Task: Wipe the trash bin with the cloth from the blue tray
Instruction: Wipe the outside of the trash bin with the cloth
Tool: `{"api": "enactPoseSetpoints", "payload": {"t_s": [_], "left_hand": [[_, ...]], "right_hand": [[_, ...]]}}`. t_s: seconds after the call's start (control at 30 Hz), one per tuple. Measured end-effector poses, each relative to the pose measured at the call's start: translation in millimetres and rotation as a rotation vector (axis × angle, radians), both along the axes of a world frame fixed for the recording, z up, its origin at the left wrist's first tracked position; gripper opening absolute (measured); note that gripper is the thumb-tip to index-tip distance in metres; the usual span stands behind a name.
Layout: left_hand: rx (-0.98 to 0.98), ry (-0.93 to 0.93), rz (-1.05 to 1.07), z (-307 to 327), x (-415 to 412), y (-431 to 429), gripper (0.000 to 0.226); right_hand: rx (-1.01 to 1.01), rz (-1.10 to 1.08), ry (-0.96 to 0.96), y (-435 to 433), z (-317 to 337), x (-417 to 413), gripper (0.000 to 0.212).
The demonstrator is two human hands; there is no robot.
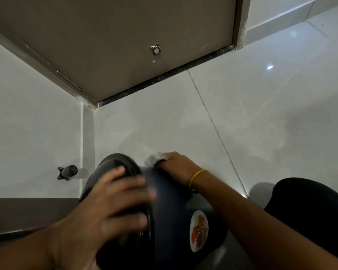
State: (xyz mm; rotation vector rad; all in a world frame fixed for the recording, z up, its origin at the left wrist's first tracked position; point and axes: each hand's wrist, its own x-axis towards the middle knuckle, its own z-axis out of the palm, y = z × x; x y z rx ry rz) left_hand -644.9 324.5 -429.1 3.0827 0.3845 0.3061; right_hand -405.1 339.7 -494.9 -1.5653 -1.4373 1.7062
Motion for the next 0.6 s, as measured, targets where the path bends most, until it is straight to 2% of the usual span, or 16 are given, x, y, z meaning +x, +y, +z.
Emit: {"api": "enactPoseSetpoints", "payload": {"t_s": [0.03, 0.07, 0.1, 0.17, 0.2, 0.3, 0.37, 0.47, 0.53, 0.6], "left_hand": [[-0.004, -0.051, 0.175, 1.3, 11.0, 11.4, 0.032], [-0.092, -0.101, 0.309, 3.2, 19.5, 18.0, 0.032], [-0.281, -0.149, 0.400, 5.6, 23.1, 19.7, 0.037], [-0.647, -0.152, 0.522, 11.4, 23.1, 17.8, 0.069], [-0.712, -0.127, 0.610, 16.6, 25.6, 23.4, 0.075], [-0.801, -0.027, 0.783, 19.6, 46.2, 53.0, 0.066], [-0.862, 0.030, 0.817, 24.3, 65.0, 70.8, 0.064], [-0.858, 0.055, 0.767, 26.4, 74.8, 74.8, 0.065], [-0.807, 0.079, 0.687, 28.9, 76.3, 69.2, 0.051], [-0.732, 0.087, 0.610, 32.4, 72.4, 64.7, 0.036]], "right_hand": [[-0.064, 0.006, -0.092, 0.2, -11.5, 5.0, 0.047], [-0.135, 0.004, -0.151, 0.5, -22.9, 9.4, 0.051], [-0.189, -0.002, -0.178, 0.6, -33.2, 12.9, 0.054], [-0.256, -0.029, -0.170, -0.3, -49.7, 17.7, 0.055], [-0.281, -0.064, -0.147, -1.1, -54.3, 18.0, 0.055], [-0.309, -0.131, -0.107, -4.5, -58.6, 14.0, 0.059], [-0.285, -0.121, -0.096, -6.4, -52.2, 9.1, 0.056], [-0.187, -0.149, -0.052, -8.8, -31.6, 1.2, 0.049], [-0.105, -0.195, 0.003, -9.1, -13.0, -4.3, 0.049], [-0.014, -0.212, 0.067, -9.2, 5.1, -8.7, 0.039]]}}
